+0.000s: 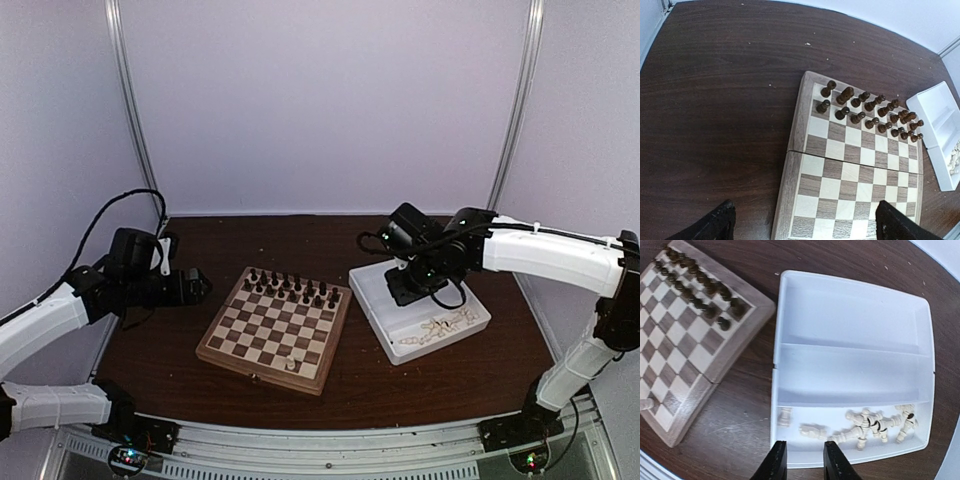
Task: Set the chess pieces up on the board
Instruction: Place the chess piece on the chessboard, then pick up the chess piece from the storage box.
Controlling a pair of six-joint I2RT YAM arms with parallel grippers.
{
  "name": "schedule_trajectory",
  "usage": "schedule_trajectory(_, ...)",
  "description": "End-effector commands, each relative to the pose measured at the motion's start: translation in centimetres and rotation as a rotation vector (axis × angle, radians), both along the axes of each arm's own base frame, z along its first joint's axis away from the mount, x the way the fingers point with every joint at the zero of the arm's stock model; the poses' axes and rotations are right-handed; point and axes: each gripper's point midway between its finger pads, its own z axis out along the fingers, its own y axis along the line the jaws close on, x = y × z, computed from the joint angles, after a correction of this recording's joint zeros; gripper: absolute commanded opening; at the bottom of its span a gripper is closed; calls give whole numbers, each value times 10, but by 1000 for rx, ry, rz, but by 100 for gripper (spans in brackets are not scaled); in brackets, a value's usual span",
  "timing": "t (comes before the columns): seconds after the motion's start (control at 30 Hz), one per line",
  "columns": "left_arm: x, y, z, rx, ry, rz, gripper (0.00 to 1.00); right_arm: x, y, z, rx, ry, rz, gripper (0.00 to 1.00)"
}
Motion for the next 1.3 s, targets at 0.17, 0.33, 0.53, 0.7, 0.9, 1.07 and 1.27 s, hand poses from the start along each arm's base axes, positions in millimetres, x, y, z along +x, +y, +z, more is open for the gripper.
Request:
schedule_trajectory(0.17, 18, -30, 36, -70, -67, -92, 98, 16, -54, -38, 59, 71, -234, 22)
schedule_trajectory(0.33, 14, -31, 33, -73, -62, -104, 98, 18, -76, -65, 28, 139, -308, 20)
schedule_trajectory(0.53, 7, -28, 29, -73, -65, -107, 98, 25, -83, -81, 142, 176, -378, 20)
schedule_trajectory(0.7, 4, -27, 28, -68, -74, -121, 98, 28, -70, -83, 75, 189, -170, 18)
schedule_trajectory(0.9, 3, -30, 27, -66, -80, -139, 98, 26, -84, -105, -170, 237, -12, 17)
schedule_trajectory(1.07, 3, -31, 27, -64, -81, -155, 98, 26, -80, -113, -197, 267, 27, 18)
schedule_trajectory(1.27, 1, -31, 27, -56, -90, -166, 98, 30, -88, -123, -289, 295, 32, 21)
